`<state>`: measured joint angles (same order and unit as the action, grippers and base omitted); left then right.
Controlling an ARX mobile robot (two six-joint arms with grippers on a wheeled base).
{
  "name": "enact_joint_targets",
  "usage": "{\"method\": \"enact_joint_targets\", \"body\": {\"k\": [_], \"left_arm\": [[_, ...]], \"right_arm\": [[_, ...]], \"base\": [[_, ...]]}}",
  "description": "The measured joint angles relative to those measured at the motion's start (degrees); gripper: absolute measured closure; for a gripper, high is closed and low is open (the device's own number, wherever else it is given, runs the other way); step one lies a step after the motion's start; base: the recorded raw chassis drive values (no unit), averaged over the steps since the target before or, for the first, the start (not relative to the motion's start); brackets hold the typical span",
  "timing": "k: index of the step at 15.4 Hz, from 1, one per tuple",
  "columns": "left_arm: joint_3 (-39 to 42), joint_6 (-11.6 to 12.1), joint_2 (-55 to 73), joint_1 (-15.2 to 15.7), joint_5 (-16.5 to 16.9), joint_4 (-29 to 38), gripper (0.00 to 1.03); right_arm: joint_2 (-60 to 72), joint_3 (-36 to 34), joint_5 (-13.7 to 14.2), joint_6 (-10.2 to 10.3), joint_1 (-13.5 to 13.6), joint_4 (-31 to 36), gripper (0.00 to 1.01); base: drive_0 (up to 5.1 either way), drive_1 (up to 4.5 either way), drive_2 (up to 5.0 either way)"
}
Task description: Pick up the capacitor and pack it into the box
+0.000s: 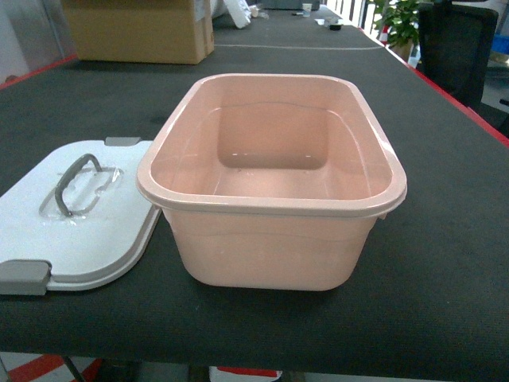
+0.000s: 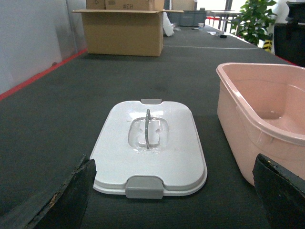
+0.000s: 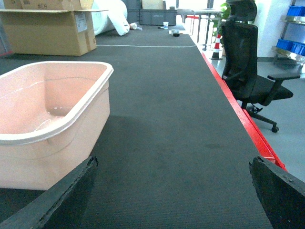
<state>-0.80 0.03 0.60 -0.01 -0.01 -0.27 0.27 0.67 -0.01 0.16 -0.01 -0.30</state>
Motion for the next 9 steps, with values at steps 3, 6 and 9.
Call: {"method": "enact_joint_targets", "body": {"k": [3, 6, 9], "left_arm": [[-0.11, 0.26, 1.42, -2.49, -6.8, 0.63, 0.05], [-3.45, 1.33, 28.22, -8.2, -29.29, 23.67, 0.05], [-16.81, 1.46, 58.6, 0.02, -19.45, 43.95, 0.05]], "right_arm": [[0.0, 0.0, -0.02, -0.02, 0.0, 0.0, 0.03], [0.0, 0.0, 0.07, 0.0, 0.0, -0.02, 0.03], [0.0, 0.0, 0.0, 0.0, 0.0, 0.0, 0.03]], "base": [[0.0, 0.0, 0.0], [0.0, 0.0, 0.0], [0.0, 0.0, 0.0]]}}
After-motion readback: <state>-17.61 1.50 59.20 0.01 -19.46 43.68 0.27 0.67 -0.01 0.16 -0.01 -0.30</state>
